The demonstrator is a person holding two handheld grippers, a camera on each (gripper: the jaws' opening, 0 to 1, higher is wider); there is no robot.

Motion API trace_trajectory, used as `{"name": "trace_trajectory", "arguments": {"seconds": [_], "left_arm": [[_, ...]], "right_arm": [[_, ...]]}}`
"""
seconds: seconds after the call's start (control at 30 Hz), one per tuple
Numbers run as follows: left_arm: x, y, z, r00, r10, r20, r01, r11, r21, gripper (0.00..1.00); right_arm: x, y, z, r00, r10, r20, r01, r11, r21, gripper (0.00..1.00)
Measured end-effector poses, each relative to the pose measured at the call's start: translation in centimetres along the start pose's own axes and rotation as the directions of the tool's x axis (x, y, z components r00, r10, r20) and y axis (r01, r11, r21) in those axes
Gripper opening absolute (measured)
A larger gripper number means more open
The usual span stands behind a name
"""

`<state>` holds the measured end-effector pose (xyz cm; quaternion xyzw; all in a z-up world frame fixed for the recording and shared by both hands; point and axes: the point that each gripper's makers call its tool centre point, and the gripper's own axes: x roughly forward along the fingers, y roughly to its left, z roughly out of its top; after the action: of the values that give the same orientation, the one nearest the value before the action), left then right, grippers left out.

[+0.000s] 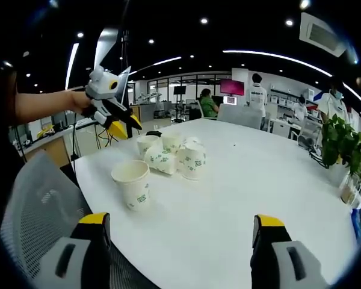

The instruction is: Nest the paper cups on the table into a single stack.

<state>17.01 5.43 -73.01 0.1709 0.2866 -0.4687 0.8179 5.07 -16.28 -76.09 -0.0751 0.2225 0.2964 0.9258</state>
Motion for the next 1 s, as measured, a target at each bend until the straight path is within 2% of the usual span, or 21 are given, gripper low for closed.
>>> {"name": "trace_trajectory", "arguments": {"seconds": [0.17, 0.33, 0.5, 0.77, 1.0], "left_arm": [[0.2, 1.3, -0.9, 0.999, 0.019, -0.025, -0.019, 1.0, 0.024, 0.35], [0.6, 2.3, -1.2, 0.999, 0.04, -0.025, -0.039, 0.999, 0.035, 0.28], [1.2, 3.3, -1.8, 0.998, 0.044, -0.039, -0.042, 0.998, 0.04, 0.24], [2.1, 4.1, -2.3, 0.997, 0.051, -0.064, -0.049, 0.998, 0.042, 0.18], [2.9, 4.3, -2.8, 0.995, 0.036, -0.097, -0.03, 0.998, 0.058, 0.13]], "right_arm": [[0.0, -0.1, -0.1, 1.0, -0.002, -0.003, 0.002, 1.0, -0.003, 1.0], [0.1, 0.1, -0.1, 1.0, 0.002, -0.008, -0.002, 1.0, -0.005, 1.0], [0.1, 0.1, -0.3, 1.0, 0.002, -0.014, -0.002, 1.0, -0.007, 0.99], [0.1, 0.1, -0.4, 1.0, 0.006, -0.022, -0.006, 1.0, -0.01, 0.99], [0.2, 0.0, -0.6, 1.0, 0.005, -0.03, -0.005, 1.0, -0.012, 0.98]]}}
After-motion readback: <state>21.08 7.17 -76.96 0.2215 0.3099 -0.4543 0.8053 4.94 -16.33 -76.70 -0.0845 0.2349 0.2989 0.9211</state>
